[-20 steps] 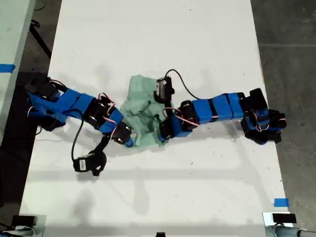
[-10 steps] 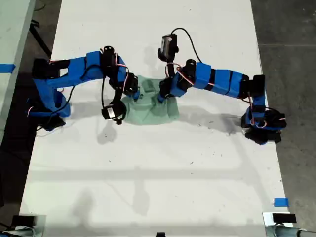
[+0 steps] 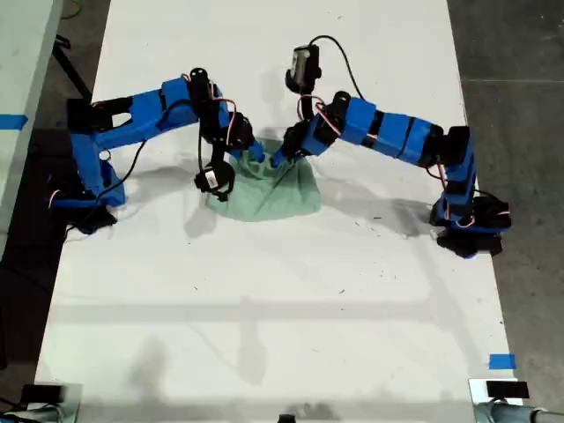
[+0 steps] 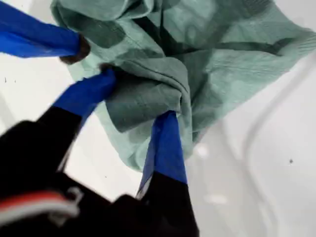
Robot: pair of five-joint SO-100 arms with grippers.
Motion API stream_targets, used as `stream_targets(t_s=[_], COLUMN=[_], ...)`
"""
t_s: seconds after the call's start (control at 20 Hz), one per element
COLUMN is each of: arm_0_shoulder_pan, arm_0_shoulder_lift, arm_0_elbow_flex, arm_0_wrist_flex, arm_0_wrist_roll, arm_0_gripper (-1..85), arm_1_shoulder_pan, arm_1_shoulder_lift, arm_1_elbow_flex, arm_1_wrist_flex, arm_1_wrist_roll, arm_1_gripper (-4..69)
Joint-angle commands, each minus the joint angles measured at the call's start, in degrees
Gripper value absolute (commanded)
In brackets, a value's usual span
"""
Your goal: Fold t-shirt
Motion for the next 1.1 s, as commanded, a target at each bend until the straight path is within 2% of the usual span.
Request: stream_targets(t_s=[0.0, 0.2, 0.35, 0.4, 0.5, 0.65, 0.75, 0.9, 0.95, 1.05], arm_0_shoulder_pan=[-5.62, -11.87, -14.94, -15.38, -14.59, -9.05, -4.04, 1.67, 3.69, 7.29], arm_0_shoulder_lift=[10.46, 25.58, 40.08, 45.7, 56.16, 72.33, 82.53, 102.48, 112.06, 125.95], arm_0_elbow_flex=[0.09, 9.49, 24.26, 30.23, 41.48, 59.41, 71.19, 91.93, 98.35, 107.84], arm_0_wrist_flex=[-0.35, 0.09, -2.81, -4.48, -6.86, -11.16, -14.15, -16.08, -14.5, -13.45], arm_0_wrist_roll=[1.58, 3.25, 3.43, 3.43, 2.72, -0.53, -4.66, -13.01, -16.0, -19.69], arm_0_gripper=[35.5, 33.2, 31.6, 29.8, 19.1, 2.7, 0.1, 0.0, 0.0, 0.0], arm_1_shoulder_pan=[5.36, 11.95, 15.64, 16.0, 14.77, 8.88, 3.16, -7.29, -10.37, -13.62], arm_1_shoulder_lift=[8.0, 20.21, 33.49, 37.88, 47.81, 61.08, 69.26, 86.22, 94.13, 98.35], arm_1_elbow_flex=[-1.93, 5.1, 18.54, 23.55, 34.63, 51.42, 63.11, 85.25, 92.72, 97.73], arm_1_wrist_flex=[2.55, 7.12, 7.21, 6.86, 6.06, 5.45, 3.52, -2.55, -5.1, -10.9], arm_1_wrist_roll=[-1.76, -3.43, -3.6, -3.34, -1.14, 3.96, 10.46, 21.88, 25.05, 26.63], arm_1_gripper=[32.4, 27.4, 25.3, 24.5, 23.2, 10.9, 1.5, -1.3, -1.3, -1.1])
